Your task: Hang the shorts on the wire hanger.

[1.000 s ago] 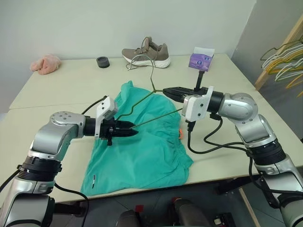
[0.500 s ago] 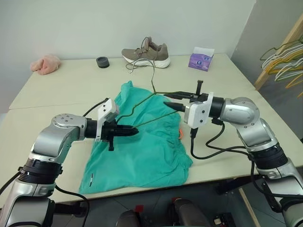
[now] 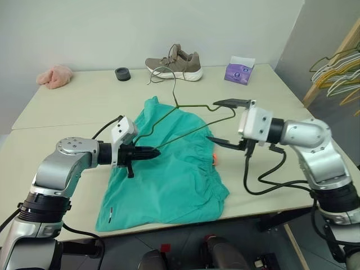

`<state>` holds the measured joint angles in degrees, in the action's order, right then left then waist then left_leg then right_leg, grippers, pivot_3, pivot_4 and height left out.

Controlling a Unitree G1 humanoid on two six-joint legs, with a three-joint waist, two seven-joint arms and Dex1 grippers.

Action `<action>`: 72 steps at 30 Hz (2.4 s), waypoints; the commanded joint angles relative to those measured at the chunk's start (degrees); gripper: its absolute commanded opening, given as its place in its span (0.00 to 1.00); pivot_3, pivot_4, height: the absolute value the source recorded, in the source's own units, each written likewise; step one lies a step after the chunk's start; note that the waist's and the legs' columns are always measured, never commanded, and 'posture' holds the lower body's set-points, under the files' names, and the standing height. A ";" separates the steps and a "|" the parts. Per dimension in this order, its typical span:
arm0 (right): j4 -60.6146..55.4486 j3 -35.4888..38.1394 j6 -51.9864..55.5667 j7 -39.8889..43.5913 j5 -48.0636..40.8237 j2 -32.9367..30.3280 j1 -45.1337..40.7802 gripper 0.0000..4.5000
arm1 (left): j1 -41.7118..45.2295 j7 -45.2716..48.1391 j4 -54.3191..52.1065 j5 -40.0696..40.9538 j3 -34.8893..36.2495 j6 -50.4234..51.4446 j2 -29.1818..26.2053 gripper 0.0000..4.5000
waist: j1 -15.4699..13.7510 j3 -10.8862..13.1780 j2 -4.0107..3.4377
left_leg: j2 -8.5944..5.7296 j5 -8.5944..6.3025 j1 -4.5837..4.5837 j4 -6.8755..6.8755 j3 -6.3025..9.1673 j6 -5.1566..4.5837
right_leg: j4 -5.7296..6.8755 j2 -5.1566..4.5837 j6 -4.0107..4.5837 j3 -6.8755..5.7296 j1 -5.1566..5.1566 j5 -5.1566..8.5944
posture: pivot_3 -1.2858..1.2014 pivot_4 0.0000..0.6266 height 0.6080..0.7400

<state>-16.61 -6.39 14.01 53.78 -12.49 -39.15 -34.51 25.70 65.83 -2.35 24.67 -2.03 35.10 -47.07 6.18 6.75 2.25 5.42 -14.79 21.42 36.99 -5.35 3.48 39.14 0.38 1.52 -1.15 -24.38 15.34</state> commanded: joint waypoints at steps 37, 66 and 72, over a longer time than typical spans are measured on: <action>11.70 -15.90 23.69 11.82 3.52 -2.01 -12.27 0.96 | 4.15 8.37 -0.69 -12.63 -4.83 -15.64 -6.01 0.00 | 0.39 0.03 -0.02 | 0.01 -0.05 0.02 0.00 -0.03 -0.09 | -0.03 0.05 -0.17 0.03 -0.02 0.10 | 0.45 0.18 1.00; 8.21 -13.71 31.80 9.57 1.49 0.31 -7.41 0.00 | 3.69 4.49 1.11 -8.23 0.20 -11.18 -1.87 0.58 | 0.40 0.07 -0.04 | 0.03 -0.05 0.03 -0.01 0.01 -0.09 | -0.04 0.07 -0.18 0.02 -0.02 0.11 | 0.45 0.18 1.00; 6.68 -11.52 32.77 9.97 0.30 -2.72 -4.32 0.00 | 6.87 -0.12 8.09 -4.69 9.90 -9.04 -3.77 0.58 | 0.39 0.06 -0.03 | 0.03 -0.05 0.03 0.00 0.05 -0.09 | -0.03 0.07 -0.18 -0.02 -0.02 0.11 | 0.45 0.18 1.00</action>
<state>-8.53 -20.49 46.51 63.74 -11.10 -40.88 -39.04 30.96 66.87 4.96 18.29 4.43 25.90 -49.72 6.57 6.81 2.22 5.45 -14.84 21.45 36.99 -5.31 3.39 39.09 0.45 1.34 -1.18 -24.40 15.45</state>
